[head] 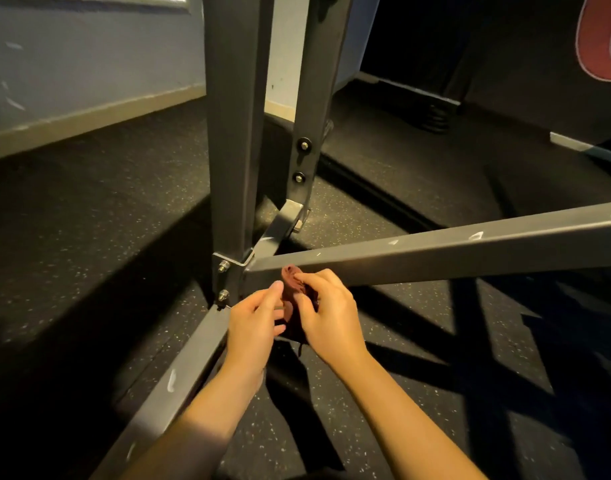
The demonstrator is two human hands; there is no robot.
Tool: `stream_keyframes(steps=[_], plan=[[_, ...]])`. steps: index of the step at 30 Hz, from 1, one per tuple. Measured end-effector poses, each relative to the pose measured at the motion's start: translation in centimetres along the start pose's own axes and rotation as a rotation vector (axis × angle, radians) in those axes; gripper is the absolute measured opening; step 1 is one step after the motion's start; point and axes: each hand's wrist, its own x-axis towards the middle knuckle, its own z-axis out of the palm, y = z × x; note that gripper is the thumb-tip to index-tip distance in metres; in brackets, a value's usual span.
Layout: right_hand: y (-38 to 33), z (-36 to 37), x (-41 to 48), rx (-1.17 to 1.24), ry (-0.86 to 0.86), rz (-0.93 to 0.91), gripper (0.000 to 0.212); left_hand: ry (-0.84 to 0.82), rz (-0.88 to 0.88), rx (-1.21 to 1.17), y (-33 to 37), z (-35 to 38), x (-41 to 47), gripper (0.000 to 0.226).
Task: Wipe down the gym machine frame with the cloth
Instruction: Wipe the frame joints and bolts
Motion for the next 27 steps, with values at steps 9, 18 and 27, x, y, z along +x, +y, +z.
stream_keyframes(steps=[9, 18, 27], plan=[[-1.7, -5.1, -1.3, 0.377, -0.056, 0.185, 0.049, 0.052, 0.201, 0.015, 2.9, 1.9, -0.8, 0.013], [0.8, -10.3, -3.5, 0.204, 0.392, 0.487, 0.021, 0.197, 0.477, 0.468, 4.0, 2.6, 3.5, 0.031], [-0.2, -11.0, -2.9, 0.225, 0.485, 0.565, 0.037, -0.037, 0.707, 0.456, 3.1, 5.0, 2.5, 0.037]])
